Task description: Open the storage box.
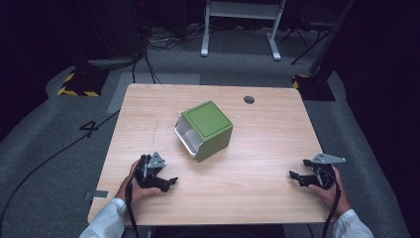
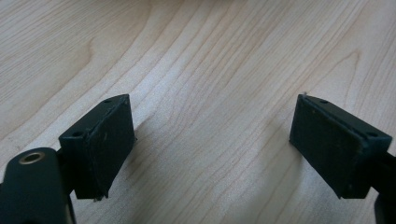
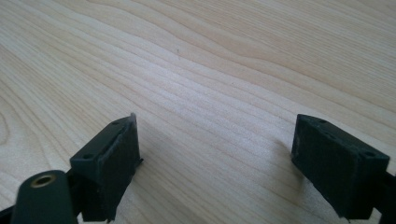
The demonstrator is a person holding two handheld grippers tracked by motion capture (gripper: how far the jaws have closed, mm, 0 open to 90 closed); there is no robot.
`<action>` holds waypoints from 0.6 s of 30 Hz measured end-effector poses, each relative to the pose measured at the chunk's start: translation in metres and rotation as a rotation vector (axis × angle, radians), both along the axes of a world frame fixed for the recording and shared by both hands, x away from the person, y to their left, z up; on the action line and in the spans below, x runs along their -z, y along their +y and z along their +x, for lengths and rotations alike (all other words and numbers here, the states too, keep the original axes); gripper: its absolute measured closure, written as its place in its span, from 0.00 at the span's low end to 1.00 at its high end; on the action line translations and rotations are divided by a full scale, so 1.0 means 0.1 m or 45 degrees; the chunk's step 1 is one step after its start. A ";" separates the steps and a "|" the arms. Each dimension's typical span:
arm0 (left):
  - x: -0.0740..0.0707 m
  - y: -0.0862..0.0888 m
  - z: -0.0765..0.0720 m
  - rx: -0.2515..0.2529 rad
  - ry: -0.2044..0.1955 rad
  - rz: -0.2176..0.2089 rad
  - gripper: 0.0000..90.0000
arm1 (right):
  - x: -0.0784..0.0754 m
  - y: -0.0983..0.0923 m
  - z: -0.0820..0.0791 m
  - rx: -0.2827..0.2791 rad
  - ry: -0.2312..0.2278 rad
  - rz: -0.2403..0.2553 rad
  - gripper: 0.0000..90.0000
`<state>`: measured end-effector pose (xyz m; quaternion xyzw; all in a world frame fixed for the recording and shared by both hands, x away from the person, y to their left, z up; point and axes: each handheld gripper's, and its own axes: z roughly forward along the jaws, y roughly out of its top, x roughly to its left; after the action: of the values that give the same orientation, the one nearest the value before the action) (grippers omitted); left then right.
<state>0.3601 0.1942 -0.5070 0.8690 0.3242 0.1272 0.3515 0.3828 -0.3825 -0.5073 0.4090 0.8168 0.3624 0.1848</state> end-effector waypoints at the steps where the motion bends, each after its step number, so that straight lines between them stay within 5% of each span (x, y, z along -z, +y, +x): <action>1: 0.00 0.00 0.00 -0.001 0.000 0.001 0.16 | 0.00 0.00 0.00 0.000 0.000 0.000 0.17; 10: -0.03 0.02 0.01 -0.030 0.017 0.023 0.18 | 0.00 0.00 0.00 0.006 0.000 0.000 0.17; 15: -0.13 0.01 0.03 0.013 0.018 -0.036 0.19 | 0.00 0.00 0.00 0.006 0.000 0.000 0.17; 18: -0.19 -0.02 0.04 0.024 -0.005 -0.014 0.20 | 0.00 0.00 0.00 0.006 0.000 0.000 0.17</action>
<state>0.3639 0.1918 -0.4878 0.8698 0.3160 0.1239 0.3580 0.3823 -0.3825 -0.5072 0.4109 0.8158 0.3620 0.1857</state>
